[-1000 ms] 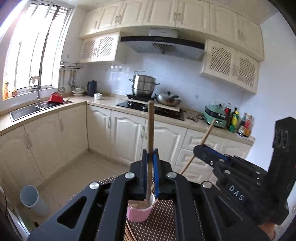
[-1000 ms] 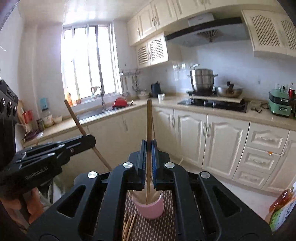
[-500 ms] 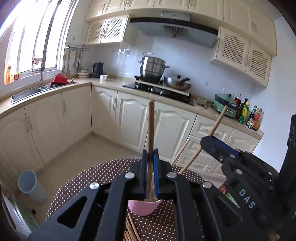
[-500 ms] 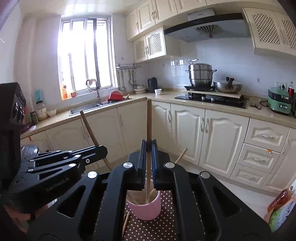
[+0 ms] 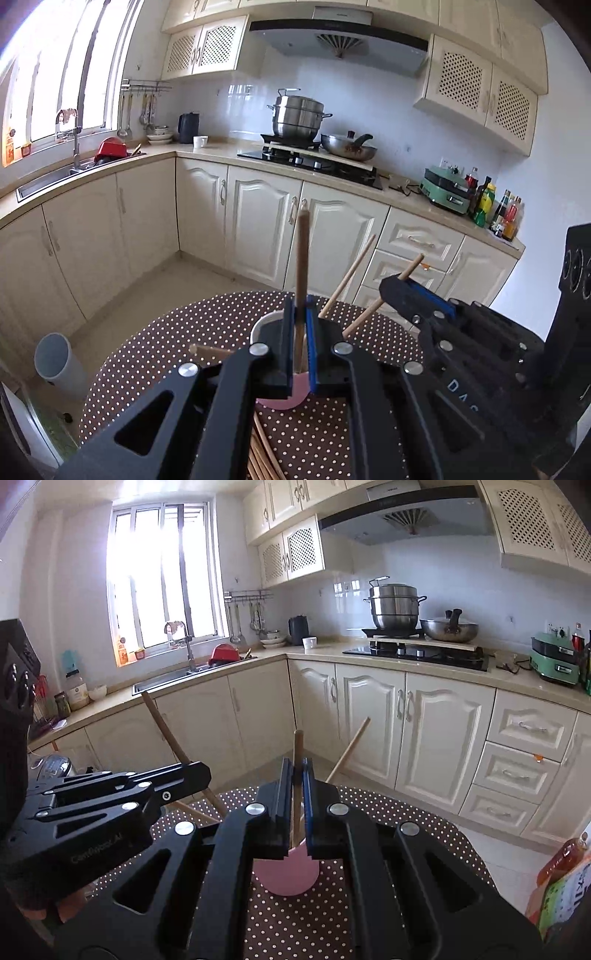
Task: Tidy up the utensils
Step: 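Raise both held chopsticks upright and move them over the pink cup, then open the left tool into the cup while the right tool releases its chopstick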
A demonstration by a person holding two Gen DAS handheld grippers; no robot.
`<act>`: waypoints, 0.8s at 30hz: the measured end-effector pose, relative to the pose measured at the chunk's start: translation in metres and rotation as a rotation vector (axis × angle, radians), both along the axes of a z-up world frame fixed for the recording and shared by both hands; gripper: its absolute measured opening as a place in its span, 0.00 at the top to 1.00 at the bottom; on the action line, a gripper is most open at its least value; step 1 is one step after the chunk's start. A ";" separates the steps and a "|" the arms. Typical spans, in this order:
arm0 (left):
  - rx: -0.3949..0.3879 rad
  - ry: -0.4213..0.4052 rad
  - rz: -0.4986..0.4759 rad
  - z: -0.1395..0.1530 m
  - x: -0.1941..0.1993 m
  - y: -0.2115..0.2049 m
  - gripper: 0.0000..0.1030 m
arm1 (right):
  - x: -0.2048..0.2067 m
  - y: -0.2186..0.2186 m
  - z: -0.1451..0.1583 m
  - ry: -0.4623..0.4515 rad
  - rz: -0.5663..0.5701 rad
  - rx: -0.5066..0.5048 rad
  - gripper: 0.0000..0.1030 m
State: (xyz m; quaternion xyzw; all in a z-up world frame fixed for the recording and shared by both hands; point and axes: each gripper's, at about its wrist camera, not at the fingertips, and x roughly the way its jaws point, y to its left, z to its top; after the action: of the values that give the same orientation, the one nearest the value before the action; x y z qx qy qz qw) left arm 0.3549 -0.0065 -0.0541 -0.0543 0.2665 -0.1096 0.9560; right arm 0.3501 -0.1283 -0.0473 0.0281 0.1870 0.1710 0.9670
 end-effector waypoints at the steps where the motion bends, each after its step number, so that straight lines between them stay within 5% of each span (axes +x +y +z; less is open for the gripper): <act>1: 0.001 0.001 0.007 -0.002 -0.001 0.001 0.94 | 0.000 0.000 -0.001 0.000 -0.002 0.001 0.94; 8: 0.012 0.006 0.011 -0.005 -0.009 0.002 0.91 | -0.002 -0.005 -0.005 0.026 -0.015 0.017 0.93; 10: 0.029 -0.012 0.025 -0.003 -0.015 0.001 0.70 | -0.005 -0.006 -0.004 0.029 -0.017 0.021 0.93; 11: 0.036 -0.023 0.036 -0.002 -0.018 0.001 0.69 | -0.007 -0.007 -0.003 0.027 -0.018 0.020 0.92; 12: 0.042 -0.033 0.036 -0.001 -0.022 0.001 0.69 | -0.010 -0.007 -0.002 0.024 -0.023 0.014 0.87; 15: 0.035 -0.037 0.033 0.001 -0.031 0.003 0.68 | -0.019 -0.010 0.002 -0.001 -0.045 0.011 0.45; 24: 0.002 -0.153 0.085 0.017 -0.081 0.020 0.39 | -0.064 -0.019 0.017 -0.110 -0.106 -0.021 0.38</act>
State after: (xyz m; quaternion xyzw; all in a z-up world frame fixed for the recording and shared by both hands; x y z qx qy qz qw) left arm 0.2735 0.0133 -0.0375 -0.0559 0.1904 -0.0724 0.9774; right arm 0.2858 -0.1472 -0.0301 0.0182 0.1338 0.1189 0.9837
